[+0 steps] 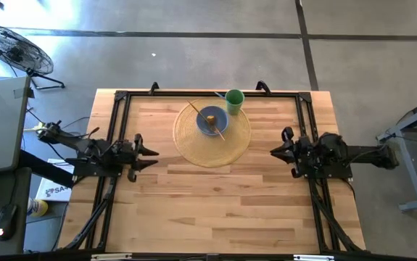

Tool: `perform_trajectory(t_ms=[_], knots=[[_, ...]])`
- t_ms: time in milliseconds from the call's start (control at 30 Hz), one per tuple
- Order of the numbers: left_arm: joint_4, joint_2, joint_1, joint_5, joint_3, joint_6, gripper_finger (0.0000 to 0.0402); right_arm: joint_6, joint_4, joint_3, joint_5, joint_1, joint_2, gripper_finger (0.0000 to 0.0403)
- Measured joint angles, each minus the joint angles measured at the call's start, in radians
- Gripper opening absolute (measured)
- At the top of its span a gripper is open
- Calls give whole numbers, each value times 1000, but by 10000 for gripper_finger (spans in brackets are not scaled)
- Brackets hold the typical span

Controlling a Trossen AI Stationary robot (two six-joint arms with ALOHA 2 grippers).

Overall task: Pick & Place Utensil
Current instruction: Return to Home Position

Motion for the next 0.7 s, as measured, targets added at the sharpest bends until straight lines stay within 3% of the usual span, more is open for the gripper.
perform_trajectory(t_ms=[133, 233, 467, 700], knots=[[12, -26, 0, -49, -7, 32, 138, 0, -45, 0, 0, 0, 1, 31], [-4, -26, 0, -23, -7, 39, 138, 5, -117, 0, 8, 2, 8, 28], [12, -27, 0, 301, -8, 66, 138, 7, -141, 0, 67, 2, 17, 33], [13, -27, 1, 215, -9, 118, 138, 7, -145, 0, 86, 2, 18, 31]])
